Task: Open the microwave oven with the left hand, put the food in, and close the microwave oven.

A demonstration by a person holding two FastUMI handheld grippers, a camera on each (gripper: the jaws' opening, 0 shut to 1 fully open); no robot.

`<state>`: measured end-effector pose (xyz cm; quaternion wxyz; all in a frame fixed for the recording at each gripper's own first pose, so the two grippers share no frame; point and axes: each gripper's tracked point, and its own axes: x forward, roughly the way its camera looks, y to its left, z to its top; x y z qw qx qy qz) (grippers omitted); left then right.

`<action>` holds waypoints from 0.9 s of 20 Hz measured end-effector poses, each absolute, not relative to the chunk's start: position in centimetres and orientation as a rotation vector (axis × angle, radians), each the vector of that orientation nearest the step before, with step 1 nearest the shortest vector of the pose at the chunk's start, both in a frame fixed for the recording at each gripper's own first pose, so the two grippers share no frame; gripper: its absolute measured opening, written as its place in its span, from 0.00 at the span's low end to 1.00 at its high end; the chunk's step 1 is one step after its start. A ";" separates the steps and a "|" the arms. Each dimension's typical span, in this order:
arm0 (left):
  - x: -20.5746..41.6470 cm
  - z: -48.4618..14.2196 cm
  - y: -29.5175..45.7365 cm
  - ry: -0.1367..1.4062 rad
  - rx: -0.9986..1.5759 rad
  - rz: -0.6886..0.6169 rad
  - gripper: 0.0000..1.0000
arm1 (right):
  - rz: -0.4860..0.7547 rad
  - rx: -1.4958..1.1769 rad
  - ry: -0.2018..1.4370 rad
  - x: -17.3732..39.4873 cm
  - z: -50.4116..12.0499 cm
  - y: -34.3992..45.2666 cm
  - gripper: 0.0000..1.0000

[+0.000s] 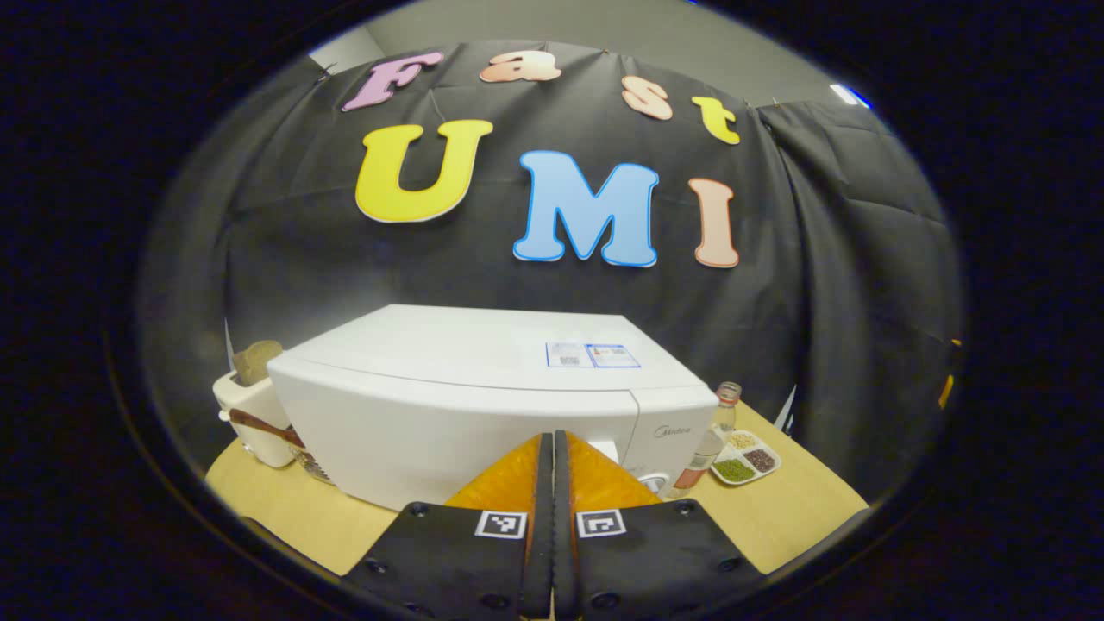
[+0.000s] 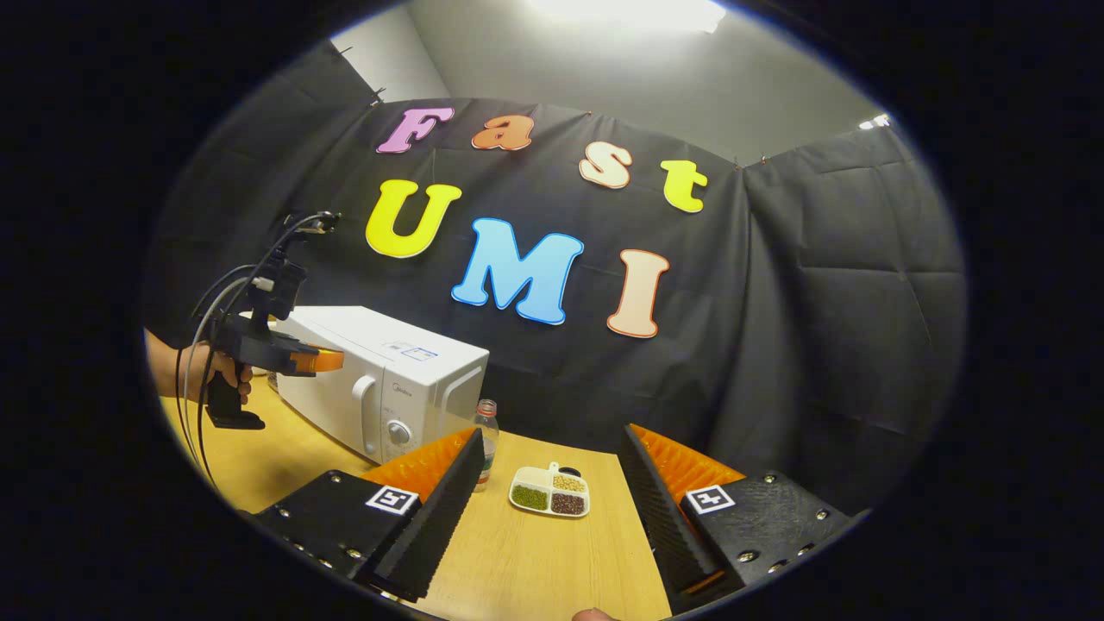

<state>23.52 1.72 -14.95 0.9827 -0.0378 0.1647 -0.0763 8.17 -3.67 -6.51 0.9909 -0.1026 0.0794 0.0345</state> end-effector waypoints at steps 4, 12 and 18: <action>18.5 -8.9 3.3 0.207 -0.039 -0.161 0.07 | 0.100 -0.120 0.145 8.0 -5.4 -1.3 0.97; 11.2 -3.8 6.4 0.149 -0.014 -0.087 0.07 | 0.168 -0.043 0.115 7.7 -3.6 4.1 0.97; 6.5 -0.6 5.8 0.029 -0.002 -0.082 0.98 | 0.152 -0.004 0.064 5.6 -2.3 6.9 0.97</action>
